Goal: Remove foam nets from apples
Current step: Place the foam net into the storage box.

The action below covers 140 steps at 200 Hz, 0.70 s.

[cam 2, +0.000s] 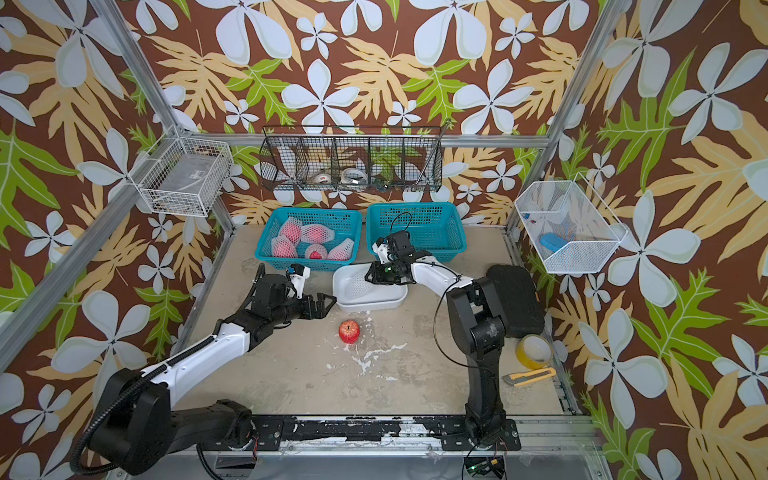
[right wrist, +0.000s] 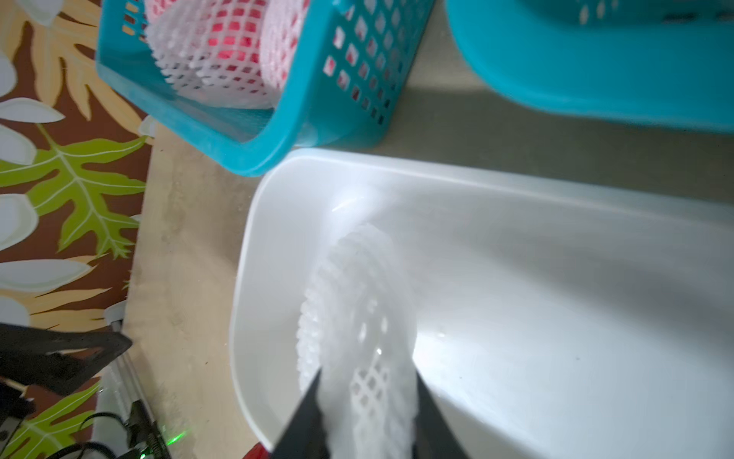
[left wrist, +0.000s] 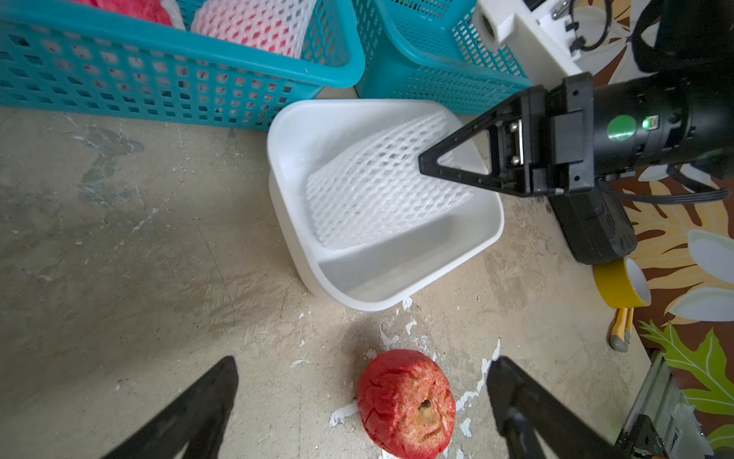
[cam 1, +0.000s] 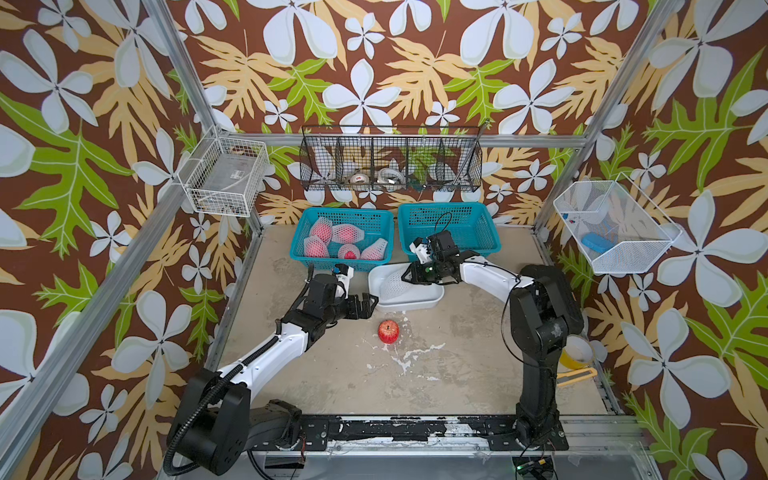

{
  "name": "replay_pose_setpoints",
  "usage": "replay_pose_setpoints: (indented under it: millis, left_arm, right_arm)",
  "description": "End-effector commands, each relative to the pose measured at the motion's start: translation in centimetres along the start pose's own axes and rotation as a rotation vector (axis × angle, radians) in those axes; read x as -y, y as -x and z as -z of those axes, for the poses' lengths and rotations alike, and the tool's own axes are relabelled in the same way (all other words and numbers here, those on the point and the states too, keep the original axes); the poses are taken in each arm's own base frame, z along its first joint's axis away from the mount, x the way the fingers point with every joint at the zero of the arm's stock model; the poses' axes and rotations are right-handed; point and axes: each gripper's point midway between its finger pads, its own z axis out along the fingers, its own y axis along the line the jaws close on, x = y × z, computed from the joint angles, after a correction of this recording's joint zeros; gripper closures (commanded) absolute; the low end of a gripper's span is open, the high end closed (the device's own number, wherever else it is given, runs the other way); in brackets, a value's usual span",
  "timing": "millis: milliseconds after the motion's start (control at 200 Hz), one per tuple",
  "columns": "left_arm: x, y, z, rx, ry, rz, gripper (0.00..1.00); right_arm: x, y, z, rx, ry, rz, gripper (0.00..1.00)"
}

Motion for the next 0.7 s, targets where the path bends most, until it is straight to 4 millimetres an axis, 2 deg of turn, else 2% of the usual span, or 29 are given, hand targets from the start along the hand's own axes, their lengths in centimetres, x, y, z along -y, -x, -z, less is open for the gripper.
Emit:
replay_pose_setpoints:
  millis: [0, 190, 335, 445, 500, 550, 606, 696]
  left_arm:
    - [0.2, 0.5, -0.2, 0.014, -0.012, 0.010, 0.00]
    - [0.5, 1.1, 0.3, 0.007, -0.002, 0.000, 0.00]
    - [0.4, 2.0, 1.0, 0.019, 0.019, -0.022, 0.00]
    - [0.0, 2.0, 0.9, 0.021, 0.034, -0.028, 0.00]
    - [0.0, 1.9, 0.5, 0.016, 0.024, -0.025, 0.00]
    - [0.1, 1.8, 0.2, 0.010, 0.013, -0.016, 0.00]
    - [0.3, 1.9, 0.0, -0.003, 0.004, -0.008, 0.00]
    - [0.6, 2.1, 0.3, 0.004, -0.001, -0.009, 0.00]
  right_arm:
    - [2.2, 0.1, 1.2, 0.011, -0.186, 0.041, 0.00]
    - [2.4, 1.7, 6.0, 0.070, -0.377, 0.081, 0.00]
    - [3.8, 0.6, 8.8, 0.039, -0.509, 0.106, 0.03]
    - [3.5, -0.6, 7.3, 0.036, -0.433, 0.143, 0.13]
    - [2.3, -0.9, 5.7, 0.013, -0.335, 0.153, 0.27]
    - [1.0, -1.0, 4.4, 0.004, -0.263, 0.151, 0.33]
    - [-0.1, -0.6, 3.8, 0.002, -0.258, 0.156, 0.34]
    - [-1.8, 0.8, 4.8, 0.074, -0.329, 0.200, 0.35]
